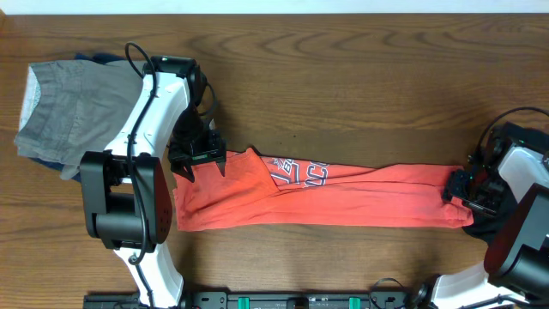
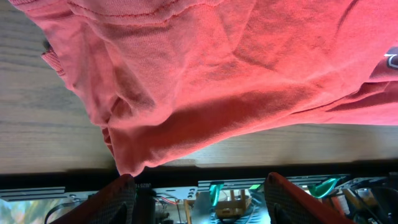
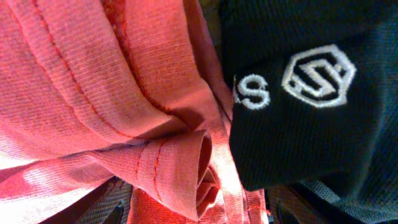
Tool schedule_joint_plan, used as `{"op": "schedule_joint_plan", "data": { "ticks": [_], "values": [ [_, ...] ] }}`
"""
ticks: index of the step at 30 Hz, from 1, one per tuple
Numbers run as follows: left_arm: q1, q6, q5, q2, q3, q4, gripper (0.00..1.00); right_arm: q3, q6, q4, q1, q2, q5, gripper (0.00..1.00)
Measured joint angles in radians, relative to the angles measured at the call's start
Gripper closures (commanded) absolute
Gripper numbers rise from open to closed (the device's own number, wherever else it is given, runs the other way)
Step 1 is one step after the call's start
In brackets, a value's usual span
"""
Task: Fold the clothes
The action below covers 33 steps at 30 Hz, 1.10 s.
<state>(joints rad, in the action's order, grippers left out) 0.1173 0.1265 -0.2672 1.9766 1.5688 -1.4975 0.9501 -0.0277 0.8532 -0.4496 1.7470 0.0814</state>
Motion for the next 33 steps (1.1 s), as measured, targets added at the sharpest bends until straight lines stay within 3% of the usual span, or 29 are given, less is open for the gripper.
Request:
{"op": "schedule_joint_plan", "data": {
  "ticks": [6,17,33],
  "values": [
    [0.0,0.0,0.0,0.0,0.0,0.0,0.32,0.002,0.013,-0.002,-0.007,0.0,0.013,0.26],
    [0.0,0.0,0.0,0.0,0.0,0.004,0.32,0.035,0.012,-0.029,-0.022,0.022,-0.025,0.3],
    [0.0,0.0,0.0,0.0,0.0,0.007,0.32,0.114,-0.041,-0.2,0.122,0.066,-0.038,0.18]
  ]
}}
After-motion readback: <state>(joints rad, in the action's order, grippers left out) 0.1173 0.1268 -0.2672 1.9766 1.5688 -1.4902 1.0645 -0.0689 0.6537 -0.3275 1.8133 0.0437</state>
